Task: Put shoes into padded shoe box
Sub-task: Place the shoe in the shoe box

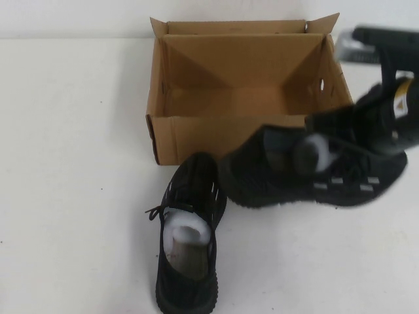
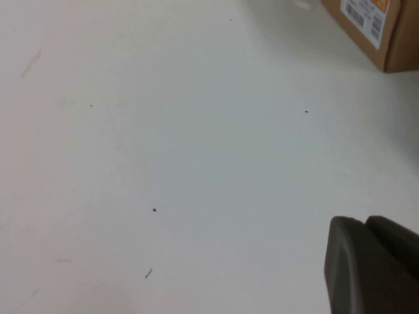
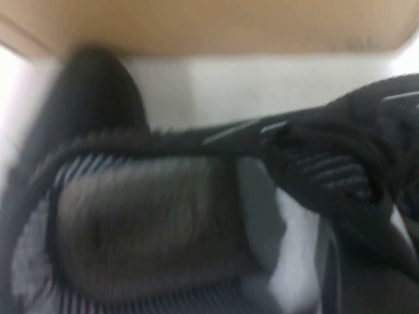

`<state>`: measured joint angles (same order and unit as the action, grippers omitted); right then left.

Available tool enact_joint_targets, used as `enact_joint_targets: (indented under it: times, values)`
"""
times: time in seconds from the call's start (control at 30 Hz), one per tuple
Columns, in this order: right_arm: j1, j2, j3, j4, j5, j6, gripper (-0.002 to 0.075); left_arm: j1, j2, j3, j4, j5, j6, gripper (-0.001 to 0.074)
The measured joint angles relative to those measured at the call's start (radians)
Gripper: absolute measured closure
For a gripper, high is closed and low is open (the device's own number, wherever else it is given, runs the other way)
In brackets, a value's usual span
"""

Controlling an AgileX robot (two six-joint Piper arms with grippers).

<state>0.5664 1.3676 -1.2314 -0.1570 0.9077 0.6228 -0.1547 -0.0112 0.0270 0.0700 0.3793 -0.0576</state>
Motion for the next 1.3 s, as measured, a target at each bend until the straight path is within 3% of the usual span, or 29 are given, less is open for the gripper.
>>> enact_joint_targets:
  times: [0.3,0.77,1.3]
  values:
    - [0.0,0.079,-0.277,-0.094,-0.017,0.031,0.0704,0.0,0.0,0.0,0.0,0.0,0.0,0.0739]
    - [0.0,0.501,-0.75,-0.185,-0.018,0.104,0.0704,0.0,0.0,0.0,0.0,0.0,0.0,0.0739]
    - [-0.052,0.742,-0.885,-0.189,-0.061,0.163,0.0705,0.0,0.0,0.0,0.0,0.0,0.0,0.0739]
